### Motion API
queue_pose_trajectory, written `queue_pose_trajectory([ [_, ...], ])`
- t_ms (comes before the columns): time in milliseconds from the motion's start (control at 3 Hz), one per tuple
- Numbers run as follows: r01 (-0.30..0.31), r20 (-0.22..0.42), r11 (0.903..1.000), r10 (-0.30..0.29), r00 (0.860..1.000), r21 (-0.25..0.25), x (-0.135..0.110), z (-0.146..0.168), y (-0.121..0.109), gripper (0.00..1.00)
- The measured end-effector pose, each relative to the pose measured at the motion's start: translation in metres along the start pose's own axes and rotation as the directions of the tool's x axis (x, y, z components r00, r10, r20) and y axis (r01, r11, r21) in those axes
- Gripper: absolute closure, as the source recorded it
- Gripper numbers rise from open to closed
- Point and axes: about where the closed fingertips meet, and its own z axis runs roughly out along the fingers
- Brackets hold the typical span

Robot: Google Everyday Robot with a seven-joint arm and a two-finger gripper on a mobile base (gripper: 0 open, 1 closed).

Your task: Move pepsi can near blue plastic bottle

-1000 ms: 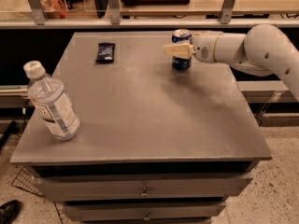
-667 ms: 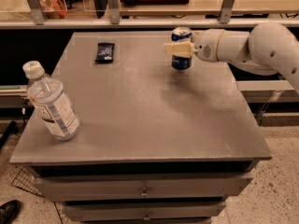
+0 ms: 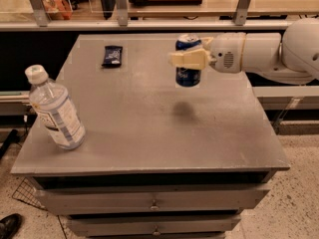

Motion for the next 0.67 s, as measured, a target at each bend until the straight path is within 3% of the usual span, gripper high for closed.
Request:
queue_pose_trajectory([
  [333, -0.006, -0.005, 0.9997, 0.006, 1.000, -0.025, 0.002, -0.001, 0.009, 1.00],
  [667, -0.015, 0.051, 0.9990, 0.017, 0.999, -0.041, -0.002, 0.006, 0.020, 1.00],
])
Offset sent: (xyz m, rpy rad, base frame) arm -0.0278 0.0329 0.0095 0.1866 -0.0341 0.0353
